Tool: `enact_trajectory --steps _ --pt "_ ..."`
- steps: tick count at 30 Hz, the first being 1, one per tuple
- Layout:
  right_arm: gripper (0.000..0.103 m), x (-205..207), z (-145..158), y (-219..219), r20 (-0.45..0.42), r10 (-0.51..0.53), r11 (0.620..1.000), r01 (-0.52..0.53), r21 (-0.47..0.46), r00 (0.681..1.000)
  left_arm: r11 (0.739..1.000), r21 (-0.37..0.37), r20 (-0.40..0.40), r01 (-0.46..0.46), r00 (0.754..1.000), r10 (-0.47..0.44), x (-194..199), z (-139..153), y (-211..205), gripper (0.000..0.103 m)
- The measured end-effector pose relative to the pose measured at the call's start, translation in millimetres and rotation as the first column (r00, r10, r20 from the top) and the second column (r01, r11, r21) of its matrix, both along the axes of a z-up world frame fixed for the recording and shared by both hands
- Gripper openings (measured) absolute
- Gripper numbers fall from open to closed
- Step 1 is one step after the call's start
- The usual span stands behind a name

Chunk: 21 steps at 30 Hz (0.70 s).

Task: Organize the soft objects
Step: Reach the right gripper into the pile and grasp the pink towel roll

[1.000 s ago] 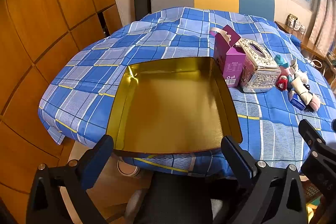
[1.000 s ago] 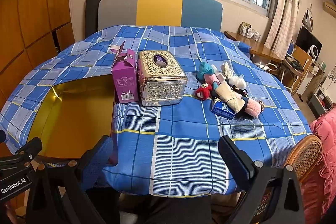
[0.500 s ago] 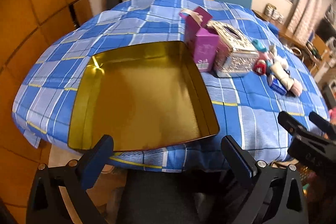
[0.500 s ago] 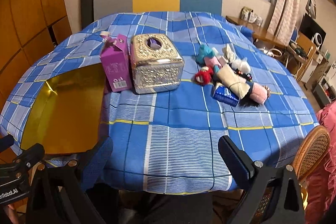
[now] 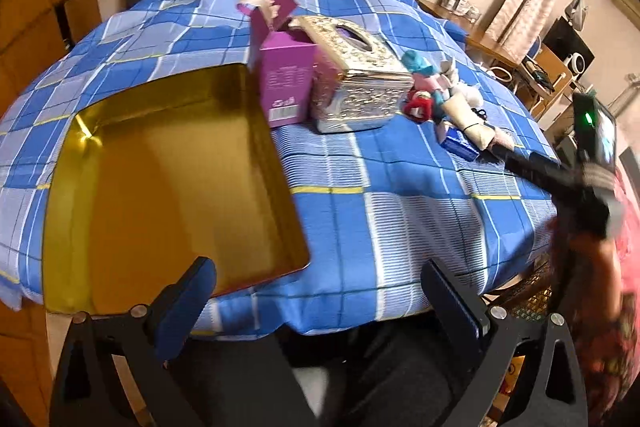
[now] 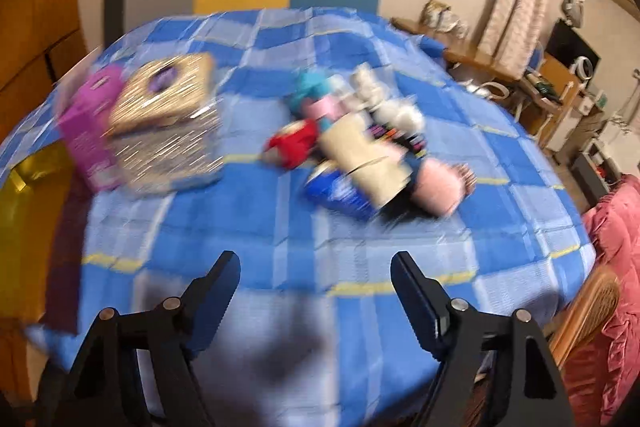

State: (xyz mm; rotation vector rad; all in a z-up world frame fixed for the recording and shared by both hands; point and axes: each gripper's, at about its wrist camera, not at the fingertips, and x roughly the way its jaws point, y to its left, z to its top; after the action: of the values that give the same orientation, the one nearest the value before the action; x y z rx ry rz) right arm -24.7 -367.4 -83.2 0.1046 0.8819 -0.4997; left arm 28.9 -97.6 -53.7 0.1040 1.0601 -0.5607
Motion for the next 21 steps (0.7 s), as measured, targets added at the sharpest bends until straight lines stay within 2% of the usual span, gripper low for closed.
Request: enact_trajectory --steps 3,5,7,9,12,13,16,18,21 --pt "0.079 12 2 -45 0.007 -0.064 0.998 0.064 -0.006 0.998 0.998 0.053 0.034 0.030 0.999 -0.032 -3 0 -20 0.103" --pt "0.078 21 3 -79 0.012 -0.102 0.994 0.102 0.032 0.995 0.993 0.097 0.043 0.067 0.997 -0.071 -7 -3 -30 0.103" --pt "0.075 31 4 -101 0.042 -0.075 0.993 0.071 0.099 0.996 0.987 0.121 0.039 0.108 0.993 -0.114 -9 -7 -41 0.103" --pt "0.075 42 3 -109 0.061 -0.028 0.993 0.021 0.114 0.998 0.983 0.137 0.026 0.124 0.991 -0.129 -9 -12 -51 0.103" --pt "0.070 58 -8 -127 0.053 -0.015 0.987 0.006 0.162 0.999 0.983 0.101 -0.027 0.153 0.988 -0.151 -5 -17 -61 0.103" --pt "0.069 63 -13 -136 0.030 -0.040 0.988 0.035 0.152 0.999 0.984 0.090 -0.036 0.151 0.988 -0.148 -4 -19 -63 0.103" --pt "0.069 65 -24 -153 -0.011 -0.093 0.994 0.093 0.054 0.996 0.989 0.010 -0.082 0.148 0.986 -0.147 -1 -19 -66 0.103" --pt "0.069 63 -31 -162 -0.035 -0.090 0.996 0.091 0.022 0.995 0.990 -0.026 -0.117 0.139 0.983 -0.142 3 -21 -72 0.103" --pt "0.069 61 -51 -174 -0.101 -0.022 0.996 0.030 0.080 0.995 0.987 -0.028 -0.122 0.155 0.980 -0.158 5 -24 -89 0.103"
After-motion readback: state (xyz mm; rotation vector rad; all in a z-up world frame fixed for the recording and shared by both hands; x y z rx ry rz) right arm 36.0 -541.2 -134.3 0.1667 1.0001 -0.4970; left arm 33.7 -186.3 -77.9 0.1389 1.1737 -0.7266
